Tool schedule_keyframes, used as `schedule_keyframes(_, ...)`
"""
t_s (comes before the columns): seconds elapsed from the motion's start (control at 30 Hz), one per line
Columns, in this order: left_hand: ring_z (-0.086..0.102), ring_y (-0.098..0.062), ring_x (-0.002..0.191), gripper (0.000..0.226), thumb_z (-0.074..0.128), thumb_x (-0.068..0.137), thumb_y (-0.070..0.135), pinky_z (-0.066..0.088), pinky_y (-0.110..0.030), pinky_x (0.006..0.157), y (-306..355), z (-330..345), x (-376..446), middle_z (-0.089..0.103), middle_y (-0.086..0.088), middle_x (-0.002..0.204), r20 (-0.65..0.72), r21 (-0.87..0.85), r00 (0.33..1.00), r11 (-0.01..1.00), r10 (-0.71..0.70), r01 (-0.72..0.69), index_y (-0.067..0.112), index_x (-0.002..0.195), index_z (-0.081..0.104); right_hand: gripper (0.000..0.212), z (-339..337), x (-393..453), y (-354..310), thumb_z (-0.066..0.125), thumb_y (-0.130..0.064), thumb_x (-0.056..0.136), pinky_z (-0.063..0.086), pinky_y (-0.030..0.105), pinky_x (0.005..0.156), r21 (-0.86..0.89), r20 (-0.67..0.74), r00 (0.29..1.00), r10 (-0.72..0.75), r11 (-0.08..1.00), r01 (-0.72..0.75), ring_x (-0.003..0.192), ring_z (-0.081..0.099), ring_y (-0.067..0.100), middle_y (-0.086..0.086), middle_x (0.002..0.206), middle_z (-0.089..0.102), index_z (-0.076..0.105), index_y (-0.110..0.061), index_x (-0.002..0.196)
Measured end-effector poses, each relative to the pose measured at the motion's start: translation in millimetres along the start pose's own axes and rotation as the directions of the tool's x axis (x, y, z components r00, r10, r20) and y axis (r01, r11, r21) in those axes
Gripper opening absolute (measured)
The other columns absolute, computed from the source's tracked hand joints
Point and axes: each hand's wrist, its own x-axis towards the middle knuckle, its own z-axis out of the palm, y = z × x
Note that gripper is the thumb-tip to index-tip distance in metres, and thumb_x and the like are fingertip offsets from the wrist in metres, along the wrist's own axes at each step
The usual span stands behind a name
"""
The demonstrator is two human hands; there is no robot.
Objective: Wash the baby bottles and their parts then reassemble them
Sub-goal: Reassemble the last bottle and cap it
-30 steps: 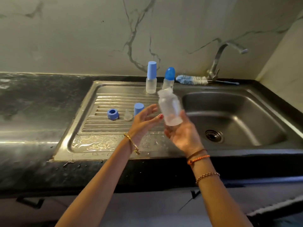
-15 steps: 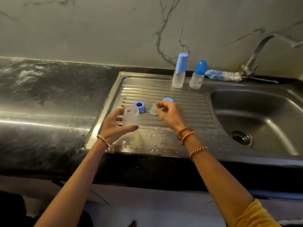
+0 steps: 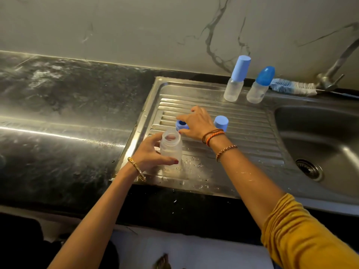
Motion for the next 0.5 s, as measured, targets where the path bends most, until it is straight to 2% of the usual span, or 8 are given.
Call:
schedule_keyframes(0.17,0.056,-0.011,0.093,0.070,0.080,0.031,0.038,0.055,-0.021,0.073,-2.4,0.7,-0.2,0.060,0.014,0.095,0.004,-0.014,1.000,1.000,0.006,-0.006,0.042,0.095,0.053,0.037,6.0,5.4,-2.5,0.050,-0.039,0.090,0.030,0.031,0.086,-0.051,-0.049,0.999,-0.023,0.998,0.021,0.108,0.041,0.023,0.007,0.109,0.058,0.057,-0.020,0.121)
schedule_keyframes(0.27,0.058,-0.018,0.099,0.072,0.081,0.033,0.039,0.056,-0.031,0.077,-6.6,4.2,-1.3,0.060,0.012,0.099,-0.029,0.003,1.000,1.000,0.008,-0.007,0.041,0.099,0.052,0.037,1.8,-5.1,-0.4,0.051,-0.041,0.088,0.027,0.029,0.081,-0.018,-0.067,0.998,-0.019,1.000,0.018,0.106,0.040,0.022,0.007,0.107,0.058,0.061,-0.018,0.116)
schedule_keyframes(0.33,0.058,-0.022,0.103,0.074,0.087,0.037,0.031,0.056,-0.031,0.077,-7.3,6.9,-2.2,0.060,0.009,0.101,-0.052,0.017,0.999,1.000,0.010,-0.009,0.033,0.103,0.053,0.039,-6.4,-20.8,3.8,0.053,-0.044,0.087,0.024,0.026,0.078,0.087,-0.122,0.992,0.035,0.996,-0.024,0.106,0.040,0.022,0.006,0.106,0.058,0.061,-0.018,0.115)
schedule_keyframes(0.43,0.055,-0.022,0.107,0.082,0.091,0.044,0.015,0.051,-0.019,0.072,-5.5,9.0,-4.0,0.056,0.011,0.103,-0.060,0.053,0.998,0.998,0.019,-0.016,0.025,0.114,0.049,0.039,-20.9,-52.8,16.4,0.058,-0.043,0.086,0.029,0.026,0.079,0.345,-0.163,0.970,0.179,0.932,-0.114,0.108,0.042,0.020,0.005,0.106,0.058,0.062,-0.017,0.114)
schedule_keyframes(0.5,0.051,-0.024,0.111,0.091,0.090,0.045,0.011,0.054,-0.029,0.078,-0.8,9.3,-7.7,0.053,0.004,0.114,-0.075,0.051,0.997,0.998,0.036,-0.032,0.022,0.122,0.044,0.037,-32.5,-77.5,31.1,0.061,-0.038,0.086,0.041,0.031,0.085,0.544,-0.112,0.961,0.254,0.825,-0.154,0.109,0.048,0.020,0.008,0.108,0.059,0.063,-0.014,0.114)
